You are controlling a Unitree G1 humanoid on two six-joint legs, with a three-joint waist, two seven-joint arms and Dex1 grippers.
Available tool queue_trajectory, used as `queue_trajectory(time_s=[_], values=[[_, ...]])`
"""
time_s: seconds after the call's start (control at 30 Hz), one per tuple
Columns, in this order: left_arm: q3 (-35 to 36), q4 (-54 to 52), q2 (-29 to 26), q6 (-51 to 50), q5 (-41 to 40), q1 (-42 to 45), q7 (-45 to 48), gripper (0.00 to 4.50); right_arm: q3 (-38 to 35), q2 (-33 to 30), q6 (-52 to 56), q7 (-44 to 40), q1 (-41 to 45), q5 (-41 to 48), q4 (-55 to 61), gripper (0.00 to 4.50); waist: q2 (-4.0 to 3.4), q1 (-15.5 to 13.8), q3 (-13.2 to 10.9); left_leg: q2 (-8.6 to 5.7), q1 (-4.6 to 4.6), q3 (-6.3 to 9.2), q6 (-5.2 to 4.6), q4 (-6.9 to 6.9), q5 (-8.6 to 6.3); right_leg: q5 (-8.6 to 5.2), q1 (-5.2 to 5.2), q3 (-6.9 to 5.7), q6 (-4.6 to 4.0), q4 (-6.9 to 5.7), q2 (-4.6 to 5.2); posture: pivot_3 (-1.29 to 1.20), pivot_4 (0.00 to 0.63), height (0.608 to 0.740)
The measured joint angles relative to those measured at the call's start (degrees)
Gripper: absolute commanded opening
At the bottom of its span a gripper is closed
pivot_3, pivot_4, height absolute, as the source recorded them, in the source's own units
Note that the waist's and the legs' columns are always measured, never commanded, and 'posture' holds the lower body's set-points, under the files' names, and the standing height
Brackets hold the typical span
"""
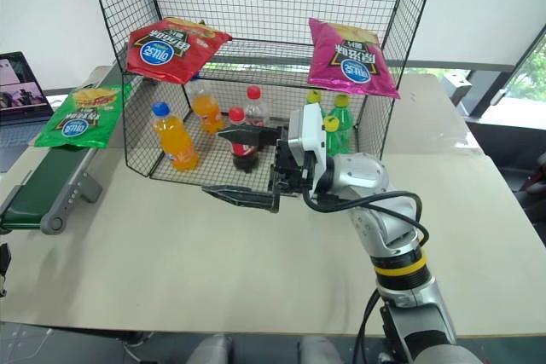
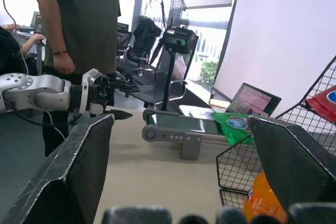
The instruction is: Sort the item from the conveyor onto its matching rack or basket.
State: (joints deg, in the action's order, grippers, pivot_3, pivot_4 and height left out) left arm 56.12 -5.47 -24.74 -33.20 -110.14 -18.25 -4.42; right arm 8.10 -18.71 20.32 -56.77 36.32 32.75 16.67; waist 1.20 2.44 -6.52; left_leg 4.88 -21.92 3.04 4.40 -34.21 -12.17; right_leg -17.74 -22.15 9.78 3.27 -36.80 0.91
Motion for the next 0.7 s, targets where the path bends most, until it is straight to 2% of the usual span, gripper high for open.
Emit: queue_trajectory(time_s=[0.3,0.7], values=[[-0.24,6.64,-1.82,-1.48,3.43,1.87,2.99,4.41,-0.38,0.71,0.99,0.71,0.9,3.53,1.98,4.5,0.0,-0.06,0.0,0.0,-0.02,0.0,0.02,0.02,0.01,-0.01,-0.04,-0.01,0.0,0.0,0.0,0.0,0.15,0.74],[-0.32,10.89,-3.03,-4.25,6.6,3.54,6.3,4.41,-0.36,-0.02,1.06,1.18,0.9,3.29,2.0,4.5,0.01,0.0,0.0,0.0,-0.01,0.0,0.04,0.13,0.02,-0.01,-0.08,0.0,-0.01,0.03,0.0,0.0,0.15,0.74]])
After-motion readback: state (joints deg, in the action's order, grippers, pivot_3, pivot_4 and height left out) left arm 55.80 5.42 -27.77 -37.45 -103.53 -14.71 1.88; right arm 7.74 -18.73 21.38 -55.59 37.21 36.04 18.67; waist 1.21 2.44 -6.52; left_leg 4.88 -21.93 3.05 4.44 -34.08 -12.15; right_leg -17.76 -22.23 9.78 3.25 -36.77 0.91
